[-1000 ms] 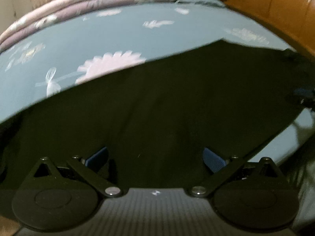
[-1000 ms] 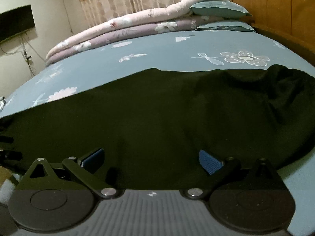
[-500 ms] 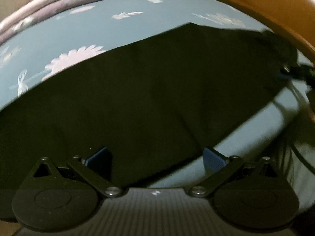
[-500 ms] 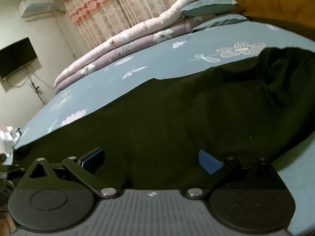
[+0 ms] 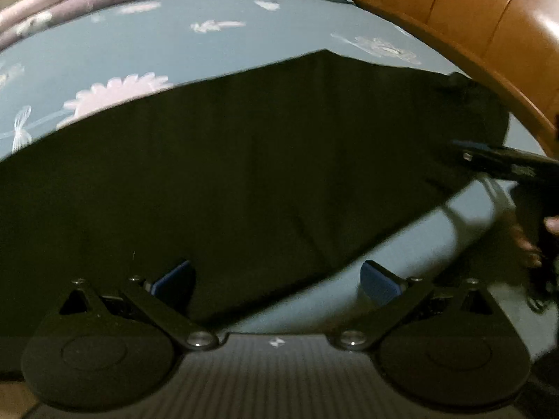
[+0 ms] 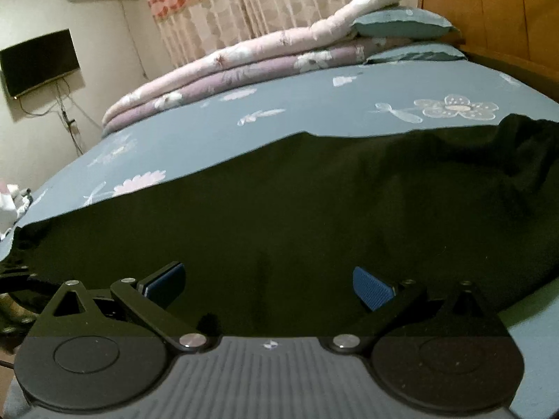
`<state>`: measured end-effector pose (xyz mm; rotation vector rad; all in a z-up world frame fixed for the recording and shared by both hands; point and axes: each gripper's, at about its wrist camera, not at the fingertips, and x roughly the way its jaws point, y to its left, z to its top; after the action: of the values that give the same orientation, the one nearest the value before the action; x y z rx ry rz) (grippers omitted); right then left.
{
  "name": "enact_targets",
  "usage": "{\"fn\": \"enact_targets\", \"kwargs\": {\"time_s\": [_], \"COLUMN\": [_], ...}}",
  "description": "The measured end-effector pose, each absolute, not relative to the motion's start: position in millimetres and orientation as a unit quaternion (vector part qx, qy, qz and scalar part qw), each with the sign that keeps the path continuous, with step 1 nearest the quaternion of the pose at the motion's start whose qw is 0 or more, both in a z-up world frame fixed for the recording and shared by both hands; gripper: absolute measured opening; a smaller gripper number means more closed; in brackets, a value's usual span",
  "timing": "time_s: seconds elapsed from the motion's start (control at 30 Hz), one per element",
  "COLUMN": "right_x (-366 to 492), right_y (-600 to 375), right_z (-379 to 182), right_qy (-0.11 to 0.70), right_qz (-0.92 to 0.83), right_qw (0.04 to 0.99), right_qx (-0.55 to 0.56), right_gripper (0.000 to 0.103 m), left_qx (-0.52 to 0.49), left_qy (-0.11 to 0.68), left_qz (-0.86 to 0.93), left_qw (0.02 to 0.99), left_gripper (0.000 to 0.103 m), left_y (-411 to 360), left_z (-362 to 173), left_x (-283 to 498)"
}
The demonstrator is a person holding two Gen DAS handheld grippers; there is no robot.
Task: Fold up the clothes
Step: 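Lower both open grippers over the folded black sweatpants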
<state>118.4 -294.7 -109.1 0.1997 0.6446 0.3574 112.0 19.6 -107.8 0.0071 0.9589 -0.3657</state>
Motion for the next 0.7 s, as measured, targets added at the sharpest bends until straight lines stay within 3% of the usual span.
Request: {"fn": "enact_targets", "kwargs": {"time_s": [0.17,0.37,0.7], "right_x": [118,118,119], "right_y": [-296,-301,-295], "right_z": [-112,-113,-114], "right_qy": [0.312,0.309,0.311], "right_qz": [0.176,0.177,0.17], "right_qw": [0.927,0.924,0.927], "right_qx": [0.113,0.136,0.122], "right_gripper": [0.103,0.103,0.103], "left_qx": [-0.036,-0.076,-0.074], "left_qy": [0.432,0.464,0.443], "left_qz": [-0.14,-0.094,-0.056], "left_qw": [0.89,0.878,0.892], "left_gripper": [0.102,0.102,0.102], "left_y": [61,93,136], "left_z": [-86,-104,-96], "left_x": [120,131,108]}}
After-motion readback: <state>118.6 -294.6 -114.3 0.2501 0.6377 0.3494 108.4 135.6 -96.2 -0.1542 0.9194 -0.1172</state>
